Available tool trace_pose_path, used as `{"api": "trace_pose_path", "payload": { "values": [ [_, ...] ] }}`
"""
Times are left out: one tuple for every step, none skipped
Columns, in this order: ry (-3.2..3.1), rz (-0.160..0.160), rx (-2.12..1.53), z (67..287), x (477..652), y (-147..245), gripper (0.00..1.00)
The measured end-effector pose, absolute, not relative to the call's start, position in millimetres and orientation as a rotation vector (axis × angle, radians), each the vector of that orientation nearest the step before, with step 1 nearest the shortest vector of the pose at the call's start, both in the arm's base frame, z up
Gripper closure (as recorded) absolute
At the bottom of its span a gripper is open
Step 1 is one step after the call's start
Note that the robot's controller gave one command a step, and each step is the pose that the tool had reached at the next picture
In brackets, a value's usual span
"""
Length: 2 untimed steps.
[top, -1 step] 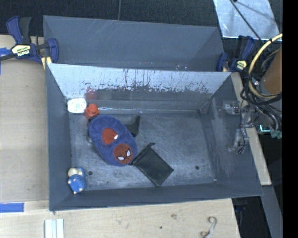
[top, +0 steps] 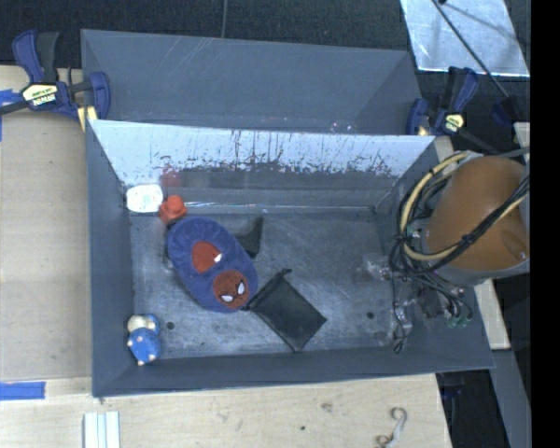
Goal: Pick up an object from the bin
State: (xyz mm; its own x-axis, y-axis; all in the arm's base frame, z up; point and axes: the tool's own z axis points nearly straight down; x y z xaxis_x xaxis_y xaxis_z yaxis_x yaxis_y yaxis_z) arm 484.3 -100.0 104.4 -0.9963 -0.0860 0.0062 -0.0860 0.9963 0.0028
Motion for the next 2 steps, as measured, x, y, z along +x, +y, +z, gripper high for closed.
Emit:
{"api": "trace_pose_path", "payload": {
  "values": [
    [-3.076,-0.002,0.638,69,497.5,-61,0.0],
    [-3.032,-0.001,0.837,71,489.4,-5,0.0]
  ]
}}
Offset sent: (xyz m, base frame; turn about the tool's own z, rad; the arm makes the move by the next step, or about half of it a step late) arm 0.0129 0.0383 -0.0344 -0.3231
